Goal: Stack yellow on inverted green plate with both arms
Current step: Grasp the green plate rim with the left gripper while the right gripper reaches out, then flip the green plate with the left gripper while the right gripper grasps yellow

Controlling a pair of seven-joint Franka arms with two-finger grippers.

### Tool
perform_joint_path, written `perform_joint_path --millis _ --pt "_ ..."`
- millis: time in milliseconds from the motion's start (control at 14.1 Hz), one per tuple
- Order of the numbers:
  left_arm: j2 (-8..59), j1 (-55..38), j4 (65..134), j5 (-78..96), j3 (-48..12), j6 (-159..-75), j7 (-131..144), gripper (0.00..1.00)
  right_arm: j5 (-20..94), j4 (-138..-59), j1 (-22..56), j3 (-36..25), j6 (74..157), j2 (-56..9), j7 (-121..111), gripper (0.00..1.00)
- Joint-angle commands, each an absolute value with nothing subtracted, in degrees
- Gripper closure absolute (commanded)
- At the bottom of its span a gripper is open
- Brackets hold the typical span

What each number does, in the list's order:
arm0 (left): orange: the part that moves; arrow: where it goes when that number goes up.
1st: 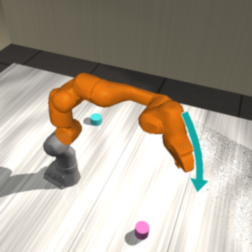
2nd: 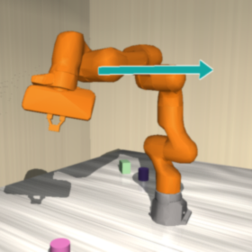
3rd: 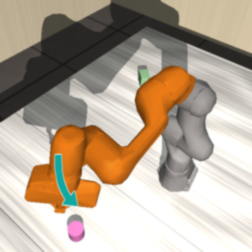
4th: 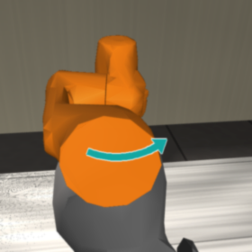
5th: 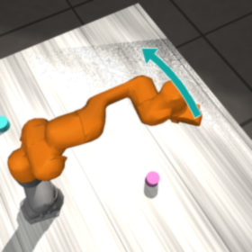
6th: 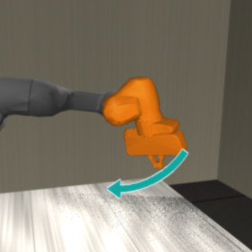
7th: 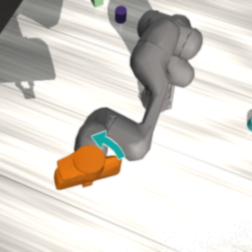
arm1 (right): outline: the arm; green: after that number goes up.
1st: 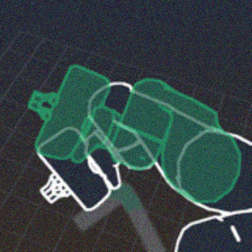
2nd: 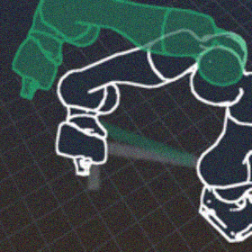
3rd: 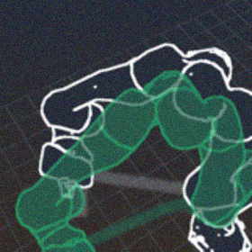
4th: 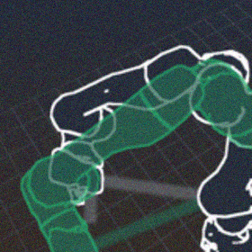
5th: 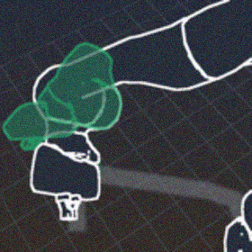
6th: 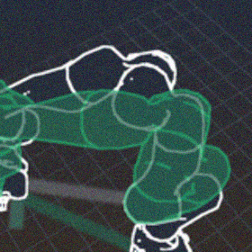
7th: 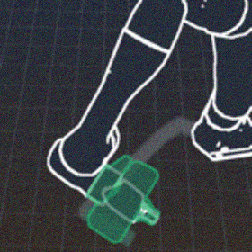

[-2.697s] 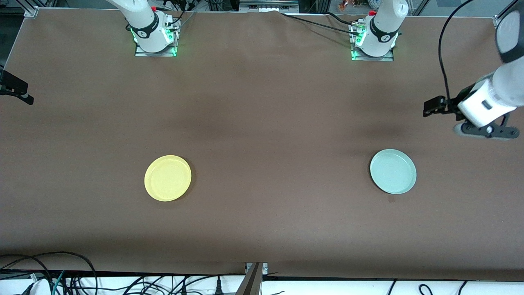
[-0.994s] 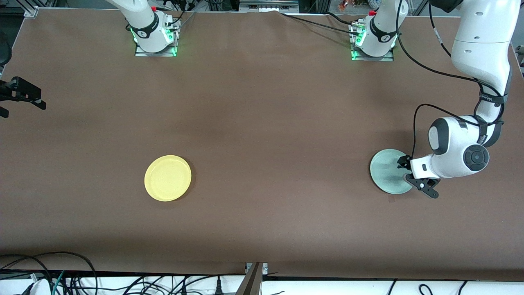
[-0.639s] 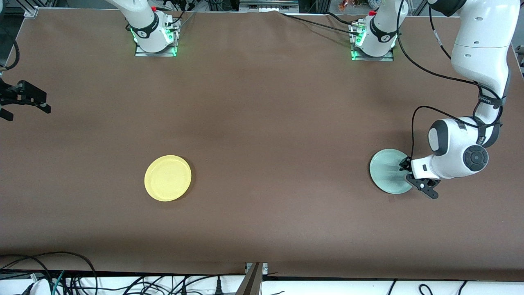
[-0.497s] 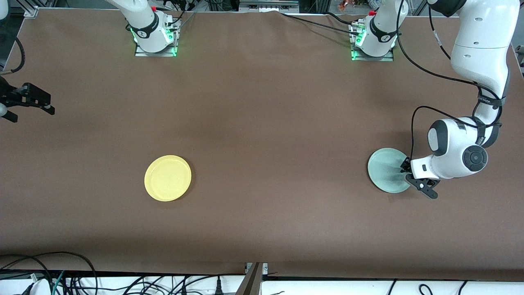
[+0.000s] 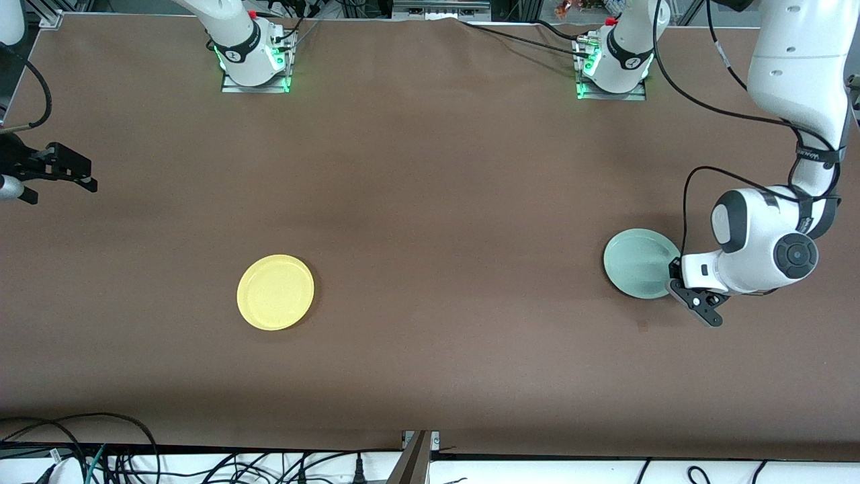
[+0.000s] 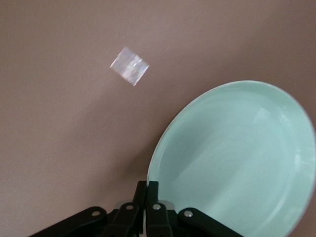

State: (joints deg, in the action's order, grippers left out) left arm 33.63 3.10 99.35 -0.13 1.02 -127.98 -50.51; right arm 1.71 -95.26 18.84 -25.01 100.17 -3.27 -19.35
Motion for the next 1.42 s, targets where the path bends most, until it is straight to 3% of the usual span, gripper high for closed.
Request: perform_joint_path --millis 0,142,355,568,994,1135,1348 --pt "30.2 -2.7 98.5 -6.1 1.7 -124.1 -48.4 1.00 2.0 -98.8 21.3 -25.0 103.1 -2.7 -14.5 0.00" --pt "30.2 -5.0 93.9 -12.6 1.3 -116.8 -40.3 1.00 2.4 -100.5 22.1 -25.0 106.0 -4.5 -14.2 0.00" --pt "30.5 -12.4 90.0 -19.8 1.6 -110.3 -30.7 1.00 8.1 -100.8 22.8 -24.8 110.7 -12.9 -14.3 0.00" --pt "30.5 -21.3 89.8 -35.9 1.3 -104.1 -11.6 1.00 15.5 -100.4 23.2 -23.4 118.8 -22.9 -15.2 0.00" --pt "34.7 -38.9 89.5 -43.8 1.5 -93.8 23.1 1.00 16.3 -96.1 23.1 -20.7 132.7 -36.9 -15.3 0.02" --pt "36.7 -43.2 89.5 -43.8 1.6 -91.8 31.8 1.00 17.1 -96.0 22.8 -20.0 134.7 -39.3 -16.3 0.07" --pt "40.2 -47.6 88.6 -43.8 1.5 -91.8 39.6 1.00 22.2 -93.4 22.2 -19.0 136.1 -43.1 -16.5 0.26"
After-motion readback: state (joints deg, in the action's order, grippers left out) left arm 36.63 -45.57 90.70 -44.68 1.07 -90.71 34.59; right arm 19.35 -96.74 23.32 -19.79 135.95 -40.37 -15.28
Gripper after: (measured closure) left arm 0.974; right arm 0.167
